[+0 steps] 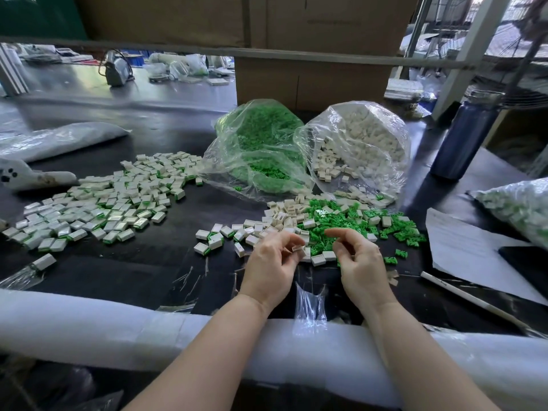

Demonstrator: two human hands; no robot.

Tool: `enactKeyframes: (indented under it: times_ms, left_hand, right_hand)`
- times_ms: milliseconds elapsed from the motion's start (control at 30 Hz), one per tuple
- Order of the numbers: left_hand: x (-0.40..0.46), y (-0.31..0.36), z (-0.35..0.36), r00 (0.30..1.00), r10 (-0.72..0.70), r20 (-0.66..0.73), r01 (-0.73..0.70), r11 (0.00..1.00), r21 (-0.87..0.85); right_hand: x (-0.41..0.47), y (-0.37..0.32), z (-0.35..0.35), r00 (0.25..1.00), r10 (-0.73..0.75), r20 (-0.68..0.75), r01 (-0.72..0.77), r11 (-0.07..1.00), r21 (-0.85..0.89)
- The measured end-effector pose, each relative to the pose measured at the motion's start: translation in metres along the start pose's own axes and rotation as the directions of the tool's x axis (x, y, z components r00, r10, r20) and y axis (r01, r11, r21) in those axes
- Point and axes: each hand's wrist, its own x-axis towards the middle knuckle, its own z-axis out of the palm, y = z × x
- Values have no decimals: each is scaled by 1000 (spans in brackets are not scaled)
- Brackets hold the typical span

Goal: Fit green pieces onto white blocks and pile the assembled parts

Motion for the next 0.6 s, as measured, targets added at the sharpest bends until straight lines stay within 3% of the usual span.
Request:
enactKeyframes:
  times_ms: [133, 400, 600]
  left_hand:
    - [-1, 0, 2, 997, 19, 71, -14, 997, -70]
    - [1, -2, 2, 977, -131, 165, 164, 965, -203]
    - [1, -1, 1, 972, -129, 194, 179, 946, -270]
  right_hand:
    - [0, 0, 0, 998, 2, 55, -6, 997, 70]
    - [1, -1, -2, 991, 79, 107, -114, 917, 381]
    - [1, 0, -2, 989, 30, 145, -81, 931, 357]
